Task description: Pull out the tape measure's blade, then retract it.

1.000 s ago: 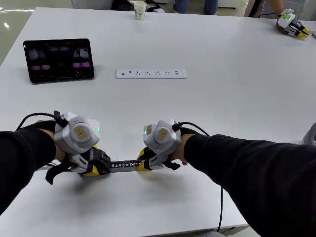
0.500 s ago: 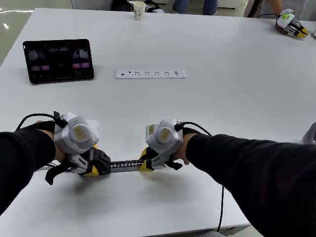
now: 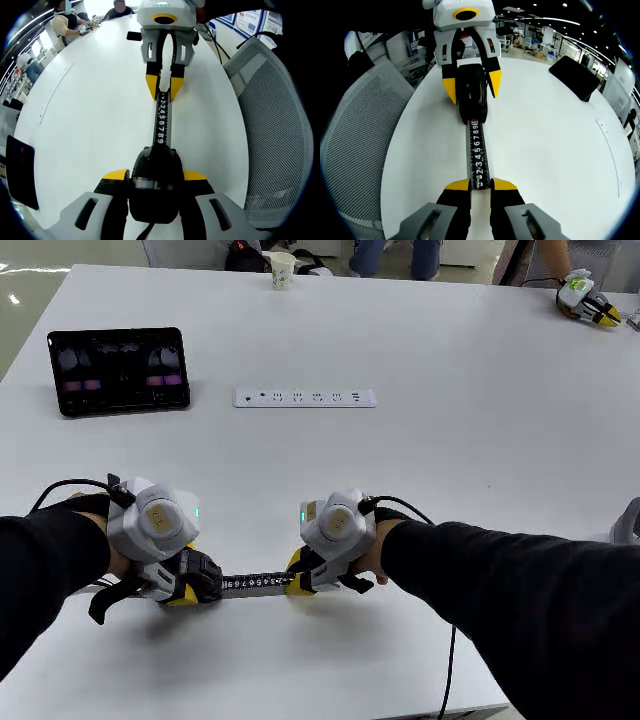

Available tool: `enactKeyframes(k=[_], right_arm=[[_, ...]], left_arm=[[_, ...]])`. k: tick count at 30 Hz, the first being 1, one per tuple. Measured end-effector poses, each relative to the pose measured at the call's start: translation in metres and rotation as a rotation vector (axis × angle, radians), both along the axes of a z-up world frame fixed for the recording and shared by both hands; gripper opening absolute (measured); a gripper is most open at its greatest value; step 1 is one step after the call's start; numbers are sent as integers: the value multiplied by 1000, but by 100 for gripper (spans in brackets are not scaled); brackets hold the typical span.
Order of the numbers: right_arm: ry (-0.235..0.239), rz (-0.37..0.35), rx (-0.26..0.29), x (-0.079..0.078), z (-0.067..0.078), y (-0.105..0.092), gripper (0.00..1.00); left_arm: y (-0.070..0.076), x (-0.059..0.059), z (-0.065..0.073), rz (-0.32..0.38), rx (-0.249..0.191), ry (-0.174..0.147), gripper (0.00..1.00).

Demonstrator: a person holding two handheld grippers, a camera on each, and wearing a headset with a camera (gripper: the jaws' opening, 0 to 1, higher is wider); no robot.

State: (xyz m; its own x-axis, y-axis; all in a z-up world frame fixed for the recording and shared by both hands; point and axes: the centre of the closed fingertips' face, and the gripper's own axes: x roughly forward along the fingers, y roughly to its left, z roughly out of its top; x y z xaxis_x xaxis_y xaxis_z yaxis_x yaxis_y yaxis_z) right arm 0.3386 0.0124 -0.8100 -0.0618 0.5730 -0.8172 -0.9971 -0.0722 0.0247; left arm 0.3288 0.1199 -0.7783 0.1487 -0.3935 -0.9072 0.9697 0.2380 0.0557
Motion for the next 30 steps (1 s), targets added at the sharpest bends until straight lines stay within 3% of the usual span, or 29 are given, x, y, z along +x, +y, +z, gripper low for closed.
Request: enactKeyframes(k=[30], right_arm=[[1,-18,-26,7,4,-25,10]], left_arm=[[-1,0,0,2,-2,-8,33]])
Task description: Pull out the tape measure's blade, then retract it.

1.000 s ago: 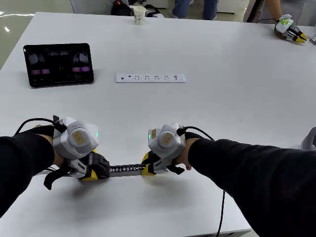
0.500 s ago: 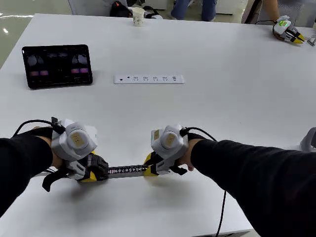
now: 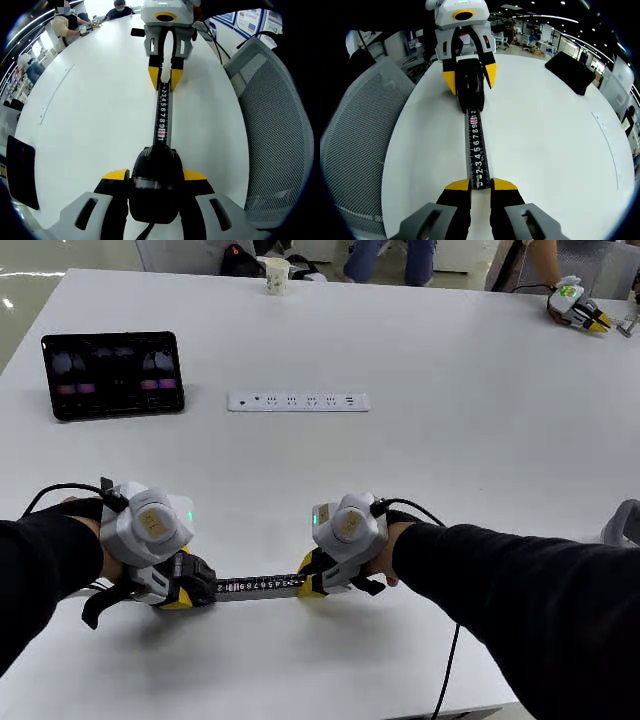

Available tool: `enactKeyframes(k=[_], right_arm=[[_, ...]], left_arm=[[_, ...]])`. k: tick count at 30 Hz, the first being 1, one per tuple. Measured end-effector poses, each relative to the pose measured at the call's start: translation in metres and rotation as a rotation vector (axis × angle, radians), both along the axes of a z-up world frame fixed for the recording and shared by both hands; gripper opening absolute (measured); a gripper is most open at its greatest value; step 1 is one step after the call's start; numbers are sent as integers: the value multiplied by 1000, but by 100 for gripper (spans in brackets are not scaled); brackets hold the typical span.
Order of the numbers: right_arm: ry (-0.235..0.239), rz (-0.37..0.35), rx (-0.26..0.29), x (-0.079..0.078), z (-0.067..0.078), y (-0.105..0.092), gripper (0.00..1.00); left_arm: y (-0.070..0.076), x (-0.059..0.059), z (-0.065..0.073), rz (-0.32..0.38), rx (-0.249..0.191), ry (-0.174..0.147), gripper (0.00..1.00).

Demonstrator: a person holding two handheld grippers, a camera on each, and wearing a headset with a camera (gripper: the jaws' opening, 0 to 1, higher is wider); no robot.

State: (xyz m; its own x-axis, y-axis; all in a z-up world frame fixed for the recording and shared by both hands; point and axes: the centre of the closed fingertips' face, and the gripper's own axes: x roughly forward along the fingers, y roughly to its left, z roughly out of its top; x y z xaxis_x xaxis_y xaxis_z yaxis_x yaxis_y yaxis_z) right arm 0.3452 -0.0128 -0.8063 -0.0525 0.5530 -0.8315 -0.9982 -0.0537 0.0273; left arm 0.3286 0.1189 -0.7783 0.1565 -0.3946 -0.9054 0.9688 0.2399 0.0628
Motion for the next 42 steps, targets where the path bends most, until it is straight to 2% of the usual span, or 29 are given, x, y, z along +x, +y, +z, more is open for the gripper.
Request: enactKeyframes(k=[15,42], right_arm=[[6,-14,-1,0,-1,-7,10],[7,-15,-15,1,-2,-23,10]], left_arm=[[0,-1,0,3,0,-8,33],[0,0,-1,9,4,7,33]])
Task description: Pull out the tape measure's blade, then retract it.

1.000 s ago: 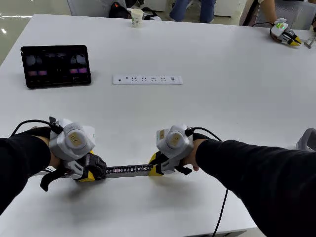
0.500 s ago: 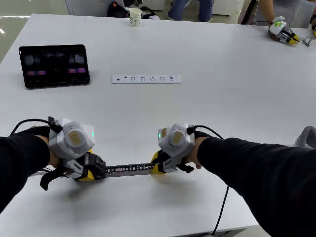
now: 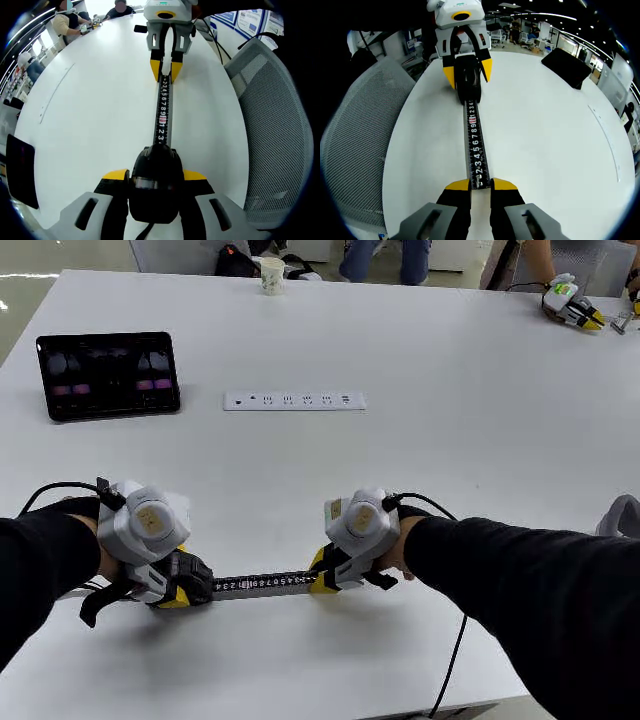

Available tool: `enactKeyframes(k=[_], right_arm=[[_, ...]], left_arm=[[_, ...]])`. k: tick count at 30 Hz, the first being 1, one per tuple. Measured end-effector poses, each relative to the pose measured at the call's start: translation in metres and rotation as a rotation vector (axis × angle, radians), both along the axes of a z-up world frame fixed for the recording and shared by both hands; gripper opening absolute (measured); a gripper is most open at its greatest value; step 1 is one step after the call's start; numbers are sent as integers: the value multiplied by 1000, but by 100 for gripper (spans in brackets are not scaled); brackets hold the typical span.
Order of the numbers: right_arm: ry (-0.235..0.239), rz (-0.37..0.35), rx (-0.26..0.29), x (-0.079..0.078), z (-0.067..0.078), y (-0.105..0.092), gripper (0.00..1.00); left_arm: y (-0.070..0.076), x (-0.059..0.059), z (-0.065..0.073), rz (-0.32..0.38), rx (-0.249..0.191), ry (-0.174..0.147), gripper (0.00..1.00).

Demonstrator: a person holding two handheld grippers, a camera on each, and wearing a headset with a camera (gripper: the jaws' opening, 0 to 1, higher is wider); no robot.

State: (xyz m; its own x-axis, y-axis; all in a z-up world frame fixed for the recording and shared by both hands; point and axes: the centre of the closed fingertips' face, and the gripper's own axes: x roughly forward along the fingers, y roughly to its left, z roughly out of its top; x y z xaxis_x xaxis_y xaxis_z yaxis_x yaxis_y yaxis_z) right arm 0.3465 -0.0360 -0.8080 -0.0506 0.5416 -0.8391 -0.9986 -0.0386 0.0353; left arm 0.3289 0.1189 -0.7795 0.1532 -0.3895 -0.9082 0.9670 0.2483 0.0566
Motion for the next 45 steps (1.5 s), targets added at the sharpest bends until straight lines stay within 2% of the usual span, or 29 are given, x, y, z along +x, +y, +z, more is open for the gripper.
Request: enactKeyframes(k=[45], right_arm=[[4,-34,-17,3,0,-31,10]], left_arm=[[-1,-2,1,-2,2,-3,33]])
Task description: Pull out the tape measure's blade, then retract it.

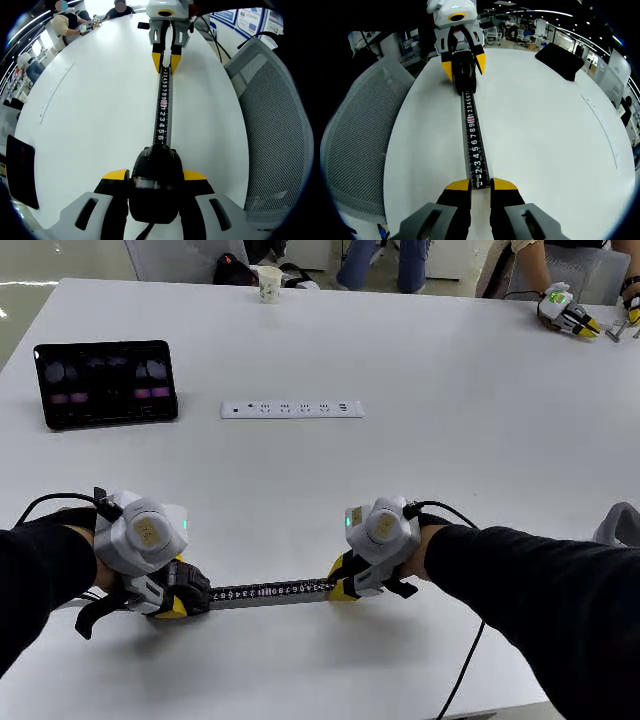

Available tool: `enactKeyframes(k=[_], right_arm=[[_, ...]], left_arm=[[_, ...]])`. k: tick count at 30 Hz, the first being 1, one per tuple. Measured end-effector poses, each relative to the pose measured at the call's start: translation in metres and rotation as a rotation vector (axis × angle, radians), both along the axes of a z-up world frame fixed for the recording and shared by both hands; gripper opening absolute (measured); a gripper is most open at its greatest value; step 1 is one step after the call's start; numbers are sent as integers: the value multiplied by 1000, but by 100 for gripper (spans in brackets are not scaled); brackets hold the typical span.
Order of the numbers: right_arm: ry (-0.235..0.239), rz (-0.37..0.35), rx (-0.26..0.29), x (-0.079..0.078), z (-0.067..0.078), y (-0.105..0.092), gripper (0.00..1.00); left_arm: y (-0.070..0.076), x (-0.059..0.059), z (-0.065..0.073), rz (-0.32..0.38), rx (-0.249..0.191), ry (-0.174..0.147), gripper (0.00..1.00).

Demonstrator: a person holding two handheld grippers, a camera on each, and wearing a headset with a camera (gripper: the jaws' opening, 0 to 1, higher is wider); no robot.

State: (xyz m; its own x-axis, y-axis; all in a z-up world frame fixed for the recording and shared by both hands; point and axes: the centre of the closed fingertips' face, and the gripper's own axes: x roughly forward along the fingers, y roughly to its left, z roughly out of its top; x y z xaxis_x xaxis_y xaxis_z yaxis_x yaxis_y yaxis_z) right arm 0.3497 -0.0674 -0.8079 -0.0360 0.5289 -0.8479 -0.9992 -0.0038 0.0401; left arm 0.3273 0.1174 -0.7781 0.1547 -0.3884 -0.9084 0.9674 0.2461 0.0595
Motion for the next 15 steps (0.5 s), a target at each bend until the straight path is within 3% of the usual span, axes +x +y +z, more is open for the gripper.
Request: enactKeyframes(k=[15], right_arm=[[0,-3,-1,1,0,-6,10]], left_arm=[[1,1,-1,0,1,0,33]])
